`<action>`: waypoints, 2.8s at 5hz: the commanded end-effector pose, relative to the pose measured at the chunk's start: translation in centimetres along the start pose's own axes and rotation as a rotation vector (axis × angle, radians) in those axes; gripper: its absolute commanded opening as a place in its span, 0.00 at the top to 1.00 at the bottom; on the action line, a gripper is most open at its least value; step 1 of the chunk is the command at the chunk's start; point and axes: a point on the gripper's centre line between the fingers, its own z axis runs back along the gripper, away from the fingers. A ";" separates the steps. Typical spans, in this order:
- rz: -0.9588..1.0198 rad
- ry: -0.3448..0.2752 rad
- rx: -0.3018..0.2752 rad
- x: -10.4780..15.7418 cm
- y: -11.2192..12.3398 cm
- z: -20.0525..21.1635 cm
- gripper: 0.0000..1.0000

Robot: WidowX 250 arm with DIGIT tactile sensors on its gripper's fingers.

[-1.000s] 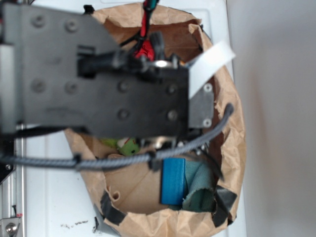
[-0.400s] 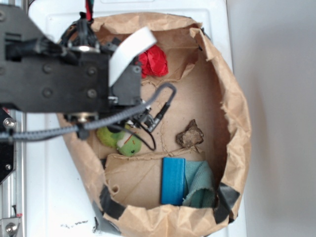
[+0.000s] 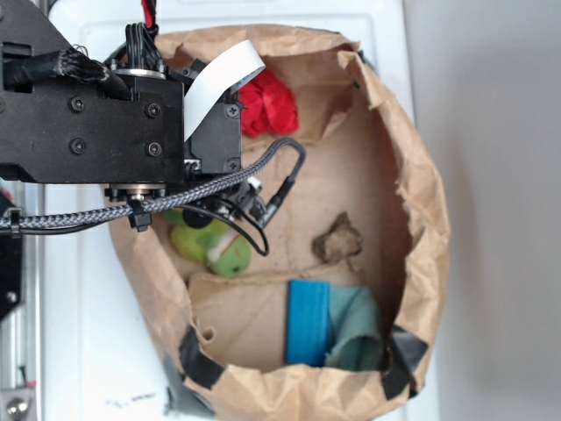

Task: Grab the red paper.

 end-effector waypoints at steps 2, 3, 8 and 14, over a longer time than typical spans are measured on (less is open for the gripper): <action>0.030 -0.024 -0.010 1.4 1.6 0.9 0.00; 0.052 -0.027 -0.034 2.1 -0.6 -1.6 0.00; 0.138 -0.108 -0.049 4.2 -2.0 -4.2 0.00; 0.168 -0.099 0.037 7.4 -0.7 -7.6 0.00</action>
